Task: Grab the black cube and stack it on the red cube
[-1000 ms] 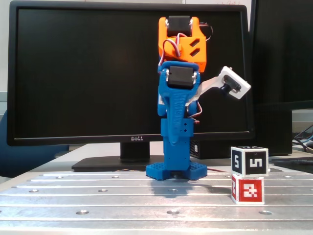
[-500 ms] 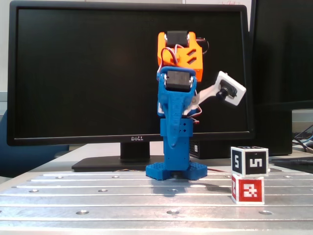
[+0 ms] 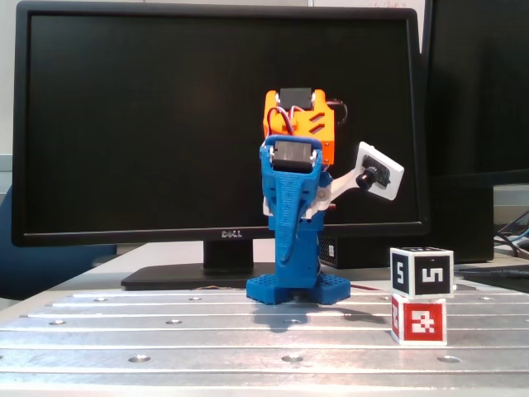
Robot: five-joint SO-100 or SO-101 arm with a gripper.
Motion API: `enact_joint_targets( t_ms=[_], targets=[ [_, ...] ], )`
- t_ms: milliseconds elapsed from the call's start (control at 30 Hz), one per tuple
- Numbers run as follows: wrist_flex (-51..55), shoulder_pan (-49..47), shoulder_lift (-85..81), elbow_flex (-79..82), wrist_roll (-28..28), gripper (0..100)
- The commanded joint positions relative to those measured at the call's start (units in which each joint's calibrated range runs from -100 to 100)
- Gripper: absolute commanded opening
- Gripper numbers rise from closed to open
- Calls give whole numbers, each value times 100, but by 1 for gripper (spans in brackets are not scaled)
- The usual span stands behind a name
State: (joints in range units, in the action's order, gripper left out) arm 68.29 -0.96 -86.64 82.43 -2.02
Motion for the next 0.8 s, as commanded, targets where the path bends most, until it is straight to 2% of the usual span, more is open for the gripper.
enact_joint_targets(
  t_ms=[0,200,467,767],
  targets=[
    [33,4,-517,210,7,1],
    [187,11,-1253,627,13,1],
    [196,26,-1294,663,13,1],
    [187,491,-1286,943,-19,1]
  ],
)
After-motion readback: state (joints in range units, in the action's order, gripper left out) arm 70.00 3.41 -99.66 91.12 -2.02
